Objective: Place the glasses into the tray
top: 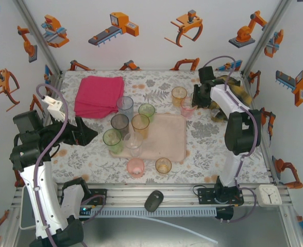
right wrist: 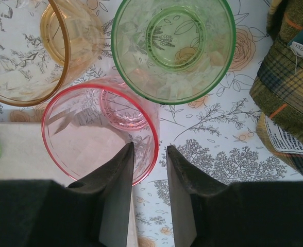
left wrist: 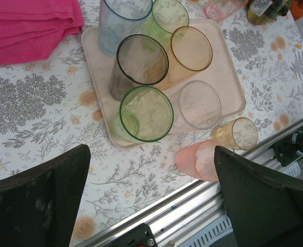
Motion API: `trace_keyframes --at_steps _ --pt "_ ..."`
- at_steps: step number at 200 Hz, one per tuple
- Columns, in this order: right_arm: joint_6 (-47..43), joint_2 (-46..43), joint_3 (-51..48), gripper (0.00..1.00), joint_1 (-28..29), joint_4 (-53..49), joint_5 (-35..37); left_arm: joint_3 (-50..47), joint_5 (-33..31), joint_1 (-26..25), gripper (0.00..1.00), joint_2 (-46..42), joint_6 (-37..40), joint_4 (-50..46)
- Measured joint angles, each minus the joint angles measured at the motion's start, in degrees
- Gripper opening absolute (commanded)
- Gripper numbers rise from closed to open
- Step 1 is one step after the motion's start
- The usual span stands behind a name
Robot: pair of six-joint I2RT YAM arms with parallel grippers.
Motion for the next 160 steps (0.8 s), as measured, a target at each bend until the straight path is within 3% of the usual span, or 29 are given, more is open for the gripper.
trace_keyframes --at_steps 96,160 --pt "-0.26 0.85 0.0 0.29 -0.48 -0.02 -0.15 -0.33 0.0 0.0 0.97 -0.48 -0.46 0.24" --pt "-0.68 0.85 0.0 0.22 -0.48 -0.04 -0.09 -0.87 0.04 0.0 0.97 -0.59 -0.63 0.92"
